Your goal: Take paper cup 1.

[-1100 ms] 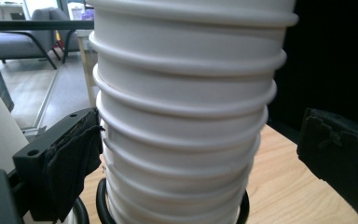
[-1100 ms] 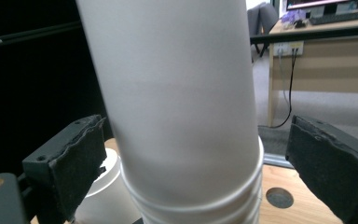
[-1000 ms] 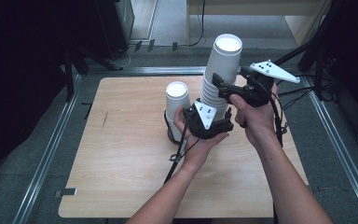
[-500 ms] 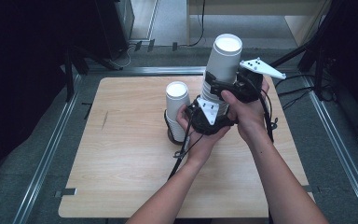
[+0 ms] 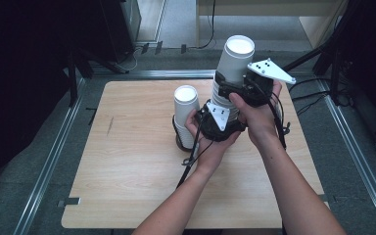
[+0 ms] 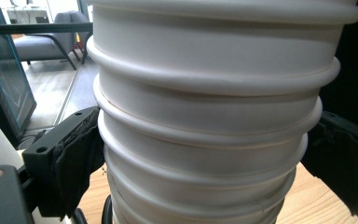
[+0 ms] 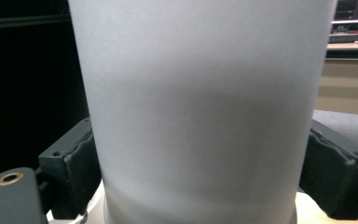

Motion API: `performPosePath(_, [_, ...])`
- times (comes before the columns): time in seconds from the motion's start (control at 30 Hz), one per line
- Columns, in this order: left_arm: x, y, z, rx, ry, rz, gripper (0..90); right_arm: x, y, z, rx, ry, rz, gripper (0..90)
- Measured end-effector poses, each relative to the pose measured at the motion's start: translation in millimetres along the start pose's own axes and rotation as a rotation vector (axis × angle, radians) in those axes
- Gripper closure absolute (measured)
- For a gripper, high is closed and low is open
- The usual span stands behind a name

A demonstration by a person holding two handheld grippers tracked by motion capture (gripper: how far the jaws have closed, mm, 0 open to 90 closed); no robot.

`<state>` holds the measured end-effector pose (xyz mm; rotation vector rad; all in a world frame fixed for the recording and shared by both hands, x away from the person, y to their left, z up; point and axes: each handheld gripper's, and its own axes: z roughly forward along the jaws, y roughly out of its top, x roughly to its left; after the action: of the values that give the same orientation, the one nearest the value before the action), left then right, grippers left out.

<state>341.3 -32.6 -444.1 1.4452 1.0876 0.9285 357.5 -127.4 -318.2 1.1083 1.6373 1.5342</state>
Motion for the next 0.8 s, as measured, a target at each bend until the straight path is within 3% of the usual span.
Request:
performPosePath(0.23, [0.4,0.1,-0.5,0.006,-0.001,0.004,3.2,1.4,11.2,-5.8,-0.053,0.005,0.019,11.9])
performPosePath(0.47, [0.7,0.0,-0.8,0.008,-0.003,0.004,3.2,6.2,27.0,-12.1,-0.099,0.002,-0.005,12.5])
performPosePath(0.8, [1.4,0.1,-1.1,0.011,-0.005,0.01,3.3,11.6,45.9,-27.1,-0.212,-0.011,-0.02,13.0])
